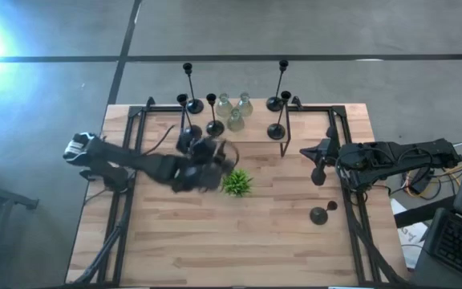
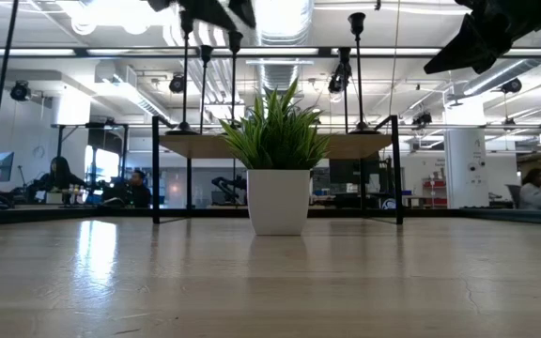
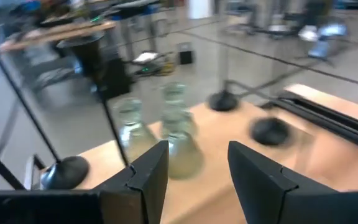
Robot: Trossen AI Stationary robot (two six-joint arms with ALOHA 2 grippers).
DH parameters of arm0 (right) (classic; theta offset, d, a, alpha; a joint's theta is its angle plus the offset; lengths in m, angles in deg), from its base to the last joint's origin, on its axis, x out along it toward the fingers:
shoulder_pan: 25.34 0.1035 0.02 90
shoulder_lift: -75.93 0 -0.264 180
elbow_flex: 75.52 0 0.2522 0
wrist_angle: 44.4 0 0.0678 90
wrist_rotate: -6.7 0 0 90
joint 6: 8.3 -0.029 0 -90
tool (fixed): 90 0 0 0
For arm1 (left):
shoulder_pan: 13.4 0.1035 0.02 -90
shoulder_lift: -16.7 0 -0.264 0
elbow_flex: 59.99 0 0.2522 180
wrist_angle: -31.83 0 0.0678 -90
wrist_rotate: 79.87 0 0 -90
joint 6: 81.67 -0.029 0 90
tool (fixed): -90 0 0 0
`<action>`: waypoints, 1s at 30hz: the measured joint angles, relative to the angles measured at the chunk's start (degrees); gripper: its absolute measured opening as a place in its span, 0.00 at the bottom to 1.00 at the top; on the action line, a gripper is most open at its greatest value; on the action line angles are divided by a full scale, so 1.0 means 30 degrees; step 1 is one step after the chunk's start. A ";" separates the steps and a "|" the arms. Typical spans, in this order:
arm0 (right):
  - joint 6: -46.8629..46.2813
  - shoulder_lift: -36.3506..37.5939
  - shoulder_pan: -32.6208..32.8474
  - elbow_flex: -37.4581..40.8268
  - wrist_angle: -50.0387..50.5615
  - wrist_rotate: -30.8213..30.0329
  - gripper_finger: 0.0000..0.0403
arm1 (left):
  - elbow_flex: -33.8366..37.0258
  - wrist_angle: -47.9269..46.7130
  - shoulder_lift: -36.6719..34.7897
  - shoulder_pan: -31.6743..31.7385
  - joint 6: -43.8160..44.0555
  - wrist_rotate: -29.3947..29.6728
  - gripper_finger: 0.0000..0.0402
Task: Pick & Place candle stick holders
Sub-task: Put the black candlestick holder on the shelf
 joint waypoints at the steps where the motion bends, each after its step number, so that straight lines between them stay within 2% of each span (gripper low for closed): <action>1: 0.0030 0.0019 -0.0001 0.0000 0.0006 0.0050 0.02 | 0.0000 -0.0215 -0.0158 -0.0710 -0.0327 0.0010 0.42; 4: 0.0408 0.0019 -0.0007 0.0000 0.0001 0.0507 0.02 | 0.0015 -0.1217 -0.0487 -0.2990 -0.1402 0.0243 0.42; 9: 0.0093 0.0019 0.0068 -0.0495 -0.0029 0.2216 0.02 | 0.0950 -0.2840 -0.0743 -0.6889 -0.1841 0.1843 0.42; 13: -0.0490 -0.0053 0.0881 -0.1257 -0.0001 0.2294 0.02 | 0.3544 -0.2567 -0.1369 -0.8905 -0.1070 0.1485 0.42; 17: -0.1043 -0.1019 0.2484 -0.1757 -0.0021 0.0509 0.02 | 0.7147 -0.1014 -0.2560 -0.9227 0.0566 0.0422 0.42; 20: -0.1347 -0.2467 0.3822 -0.2096 -0.0037 -0.0069 0.02 | 1.0110 0.2324 -0.3747 -0.9176 0.0364 -0.0523 0.42; 24: -0.2397 -0.4323 0.5493 -0.3025 0.0335 -0.0926 0.02 | 1.4160 0.8886 -0.5639 -0.9156 -0.2595 -0.1958 0.42; 27: -0.4119 -0.5649 0.6822 -0.4082 0.1982 -0.2348 0.02 | 1.7339 1.5398 -0.6892 -0.9004 -0.6105 -0.4423 0.42; 30: -0.6757 -0.6860 0.8209 -0.5358 0.3830 -0.3684 0.02 | 2.0386 2.2400 -0.7692 -0.8619 -0.9007 -0.7840 0.42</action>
